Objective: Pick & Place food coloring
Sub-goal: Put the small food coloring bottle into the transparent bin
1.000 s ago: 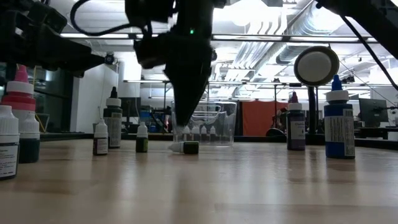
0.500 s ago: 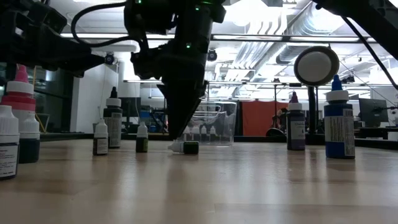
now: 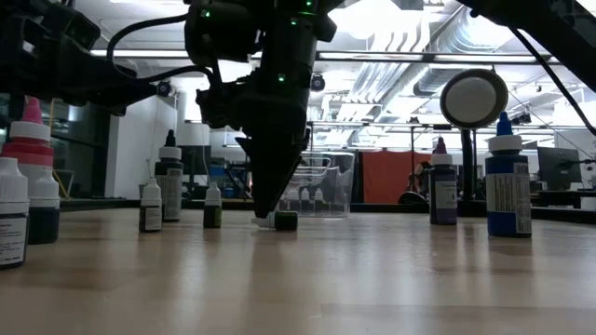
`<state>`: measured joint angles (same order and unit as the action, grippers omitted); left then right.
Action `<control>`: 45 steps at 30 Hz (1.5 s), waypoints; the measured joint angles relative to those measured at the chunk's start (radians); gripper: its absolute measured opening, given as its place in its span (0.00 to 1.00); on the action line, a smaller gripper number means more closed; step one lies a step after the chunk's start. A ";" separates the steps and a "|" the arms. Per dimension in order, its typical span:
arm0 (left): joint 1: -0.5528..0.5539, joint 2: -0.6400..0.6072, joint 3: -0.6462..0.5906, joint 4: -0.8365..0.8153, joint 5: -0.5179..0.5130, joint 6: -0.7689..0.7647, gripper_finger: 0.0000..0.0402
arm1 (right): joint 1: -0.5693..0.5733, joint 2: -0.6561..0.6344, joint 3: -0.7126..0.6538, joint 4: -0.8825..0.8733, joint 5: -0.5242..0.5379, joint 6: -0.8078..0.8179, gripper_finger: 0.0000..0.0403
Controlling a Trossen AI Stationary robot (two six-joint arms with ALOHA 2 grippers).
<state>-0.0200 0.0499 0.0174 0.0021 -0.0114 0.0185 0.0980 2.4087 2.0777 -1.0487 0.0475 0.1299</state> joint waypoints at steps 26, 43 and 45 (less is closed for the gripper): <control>0.000 0.000 0.000 0.000 0.000 0.000 0.59 | -0.001 0.043 0.004 0.012 -0.034 0.001 0.51; 0.000 0.000 0.000 0.000 0.000 0.000 0.59 | 0.001 0.047 0.002 0.017 -0.030 0.000 0.34; 0.000 0.000 0.000 0.000 0.000 0.000 0.59 | 0.001 0.047 0.002 0.018 -0.031 0.000 0.31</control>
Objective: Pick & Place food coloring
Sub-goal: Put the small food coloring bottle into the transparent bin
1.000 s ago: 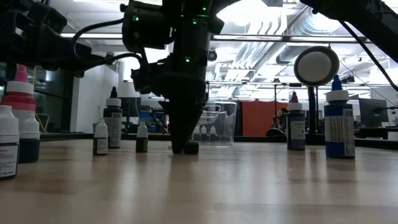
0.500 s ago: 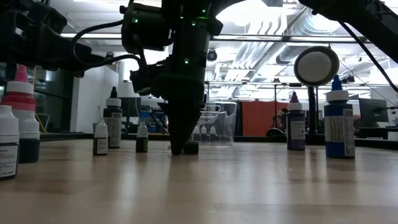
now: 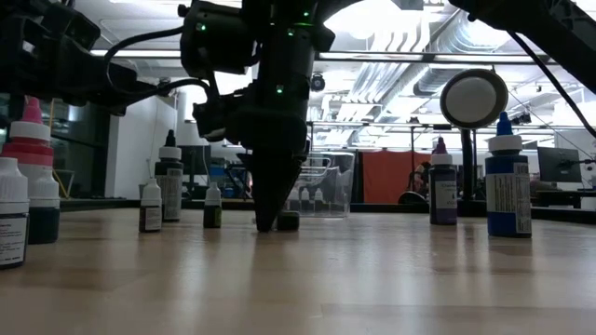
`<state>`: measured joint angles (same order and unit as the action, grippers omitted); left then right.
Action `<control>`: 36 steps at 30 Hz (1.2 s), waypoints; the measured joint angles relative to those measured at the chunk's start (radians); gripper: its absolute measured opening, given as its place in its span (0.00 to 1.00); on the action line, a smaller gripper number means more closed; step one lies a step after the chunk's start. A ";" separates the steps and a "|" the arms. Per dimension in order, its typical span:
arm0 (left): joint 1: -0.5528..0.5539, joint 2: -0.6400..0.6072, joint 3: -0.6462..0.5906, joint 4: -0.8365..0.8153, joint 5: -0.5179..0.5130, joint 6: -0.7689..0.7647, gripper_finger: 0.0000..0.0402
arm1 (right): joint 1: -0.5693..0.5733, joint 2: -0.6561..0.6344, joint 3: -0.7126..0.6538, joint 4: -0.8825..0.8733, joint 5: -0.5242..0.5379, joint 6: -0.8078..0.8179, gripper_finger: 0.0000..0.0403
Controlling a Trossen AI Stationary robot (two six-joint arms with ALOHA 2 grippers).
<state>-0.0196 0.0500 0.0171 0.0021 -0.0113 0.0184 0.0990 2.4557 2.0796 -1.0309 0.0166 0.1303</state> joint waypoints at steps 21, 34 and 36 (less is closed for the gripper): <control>0.000 0.000 0.000 0.000 0.000 0.000 0.59 | -0.001 0.001 -0.001 -0.003 -0.008 0.000 0.14; 0.000 0.000 0.000 0.000 0.000 0.000 0.59 | -0.001 0.001 0.004 0.005 0.005 0.024 0.13; 0.000 0.000 0.000 0.000 0.000 0.000 0.59 | 0.000 -0.003 0.004 0.020 0.020 0.025 0.13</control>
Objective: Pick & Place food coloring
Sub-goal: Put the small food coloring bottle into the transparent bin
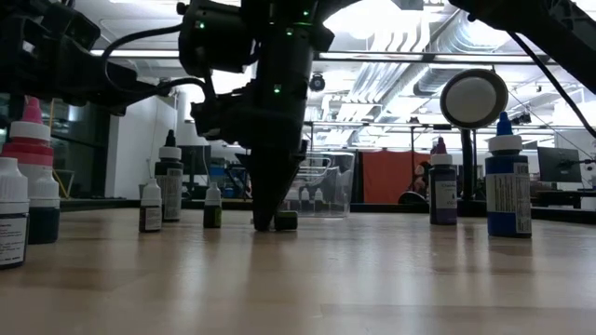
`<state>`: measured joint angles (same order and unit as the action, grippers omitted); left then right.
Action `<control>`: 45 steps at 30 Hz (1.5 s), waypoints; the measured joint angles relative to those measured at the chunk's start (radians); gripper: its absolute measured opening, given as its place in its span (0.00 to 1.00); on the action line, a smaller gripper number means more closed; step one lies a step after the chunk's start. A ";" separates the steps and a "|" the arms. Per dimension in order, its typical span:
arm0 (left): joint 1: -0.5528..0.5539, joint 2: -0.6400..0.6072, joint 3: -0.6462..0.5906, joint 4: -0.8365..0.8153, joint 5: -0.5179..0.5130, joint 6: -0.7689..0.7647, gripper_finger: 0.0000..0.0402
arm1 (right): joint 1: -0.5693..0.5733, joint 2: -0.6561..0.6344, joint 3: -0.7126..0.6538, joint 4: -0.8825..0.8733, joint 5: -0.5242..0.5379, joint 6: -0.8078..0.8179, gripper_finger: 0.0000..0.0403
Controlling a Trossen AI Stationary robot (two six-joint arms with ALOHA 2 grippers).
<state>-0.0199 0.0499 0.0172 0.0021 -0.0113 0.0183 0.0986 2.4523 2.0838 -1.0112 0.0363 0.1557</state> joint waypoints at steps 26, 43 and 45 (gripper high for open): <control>0.000 0.000 0.000 0.000 0.000 0.000 0.59 | -0.047 -0.267 -0.342 0.390 0.059 0.165 0.11; 0.000 0.000 0.000 0.000 0.000 0.000 0.59 | -0.108 -0.751 -1.105 1.152 0.230 0.217 0.11; 0.000 0.000 0.000 0.000 0.000 0.000 0.59 | -0.125 -0.778 -1.162 1.242 0.232 0.183 0.11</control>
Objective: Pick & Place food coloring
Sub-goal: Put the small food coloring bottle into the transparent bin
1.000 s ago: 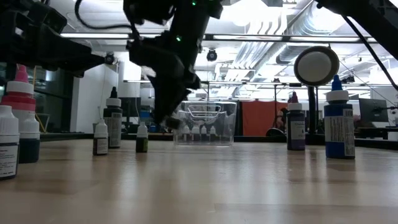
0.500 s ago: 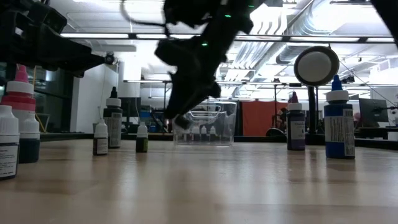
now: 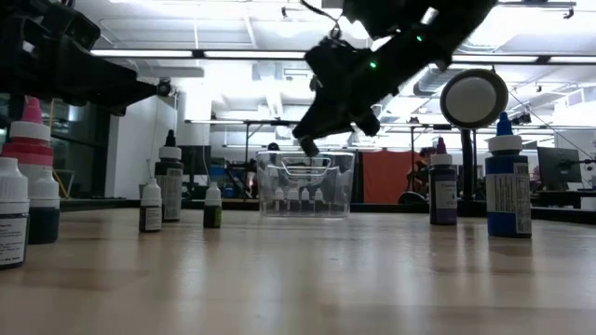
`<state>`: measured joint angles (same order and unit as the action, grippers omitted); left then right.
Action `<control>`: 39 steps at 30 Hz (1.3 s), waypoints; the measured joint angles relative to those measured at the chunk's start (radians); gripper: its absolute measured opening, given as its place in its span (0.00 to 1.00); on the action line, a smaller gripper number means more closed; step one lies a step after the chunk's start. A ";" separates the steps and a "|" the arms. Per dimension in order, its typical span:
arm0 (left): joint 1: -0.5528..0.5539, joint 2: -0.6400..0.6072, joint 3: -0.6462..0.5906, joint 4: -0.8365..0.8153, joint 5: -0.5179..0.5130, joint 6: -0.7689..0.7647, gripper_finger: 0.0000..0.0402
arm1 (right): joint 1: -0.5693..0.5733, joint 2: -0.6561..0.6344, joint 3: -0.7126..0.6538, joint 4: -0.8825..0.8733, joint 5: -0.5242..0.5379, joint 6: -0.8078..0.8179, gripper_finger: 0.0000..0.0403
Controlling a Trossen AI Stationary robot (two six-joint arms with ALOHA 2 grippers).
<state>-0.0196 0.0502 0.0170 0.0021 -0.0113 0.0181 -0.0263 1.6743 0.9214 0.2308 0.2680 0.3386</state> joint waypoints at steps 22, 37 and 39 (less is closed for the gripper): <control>0.000 0.000 0.000 0.000 0.000 0.000 0.59 | -0.238 0.007 -0.060 0.296 0.132 -0.175 0.11; 0.000 0.000 0.000 0.000 0.000 0.000 0.59 | -0.297 0.269 0.149 0.312 0.252 0.012 0.11; 0.000 0.000 0.000 0.000 0.000 0.000 0.59 | -0.296 0.272 0.148 0.312 0.264 0.024 0.11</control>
<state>-0.0196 0.0502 0.0173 0.0017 -0.0117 0.0181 -0.3225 1.9465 1.0696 0.5425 0.5320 0.3630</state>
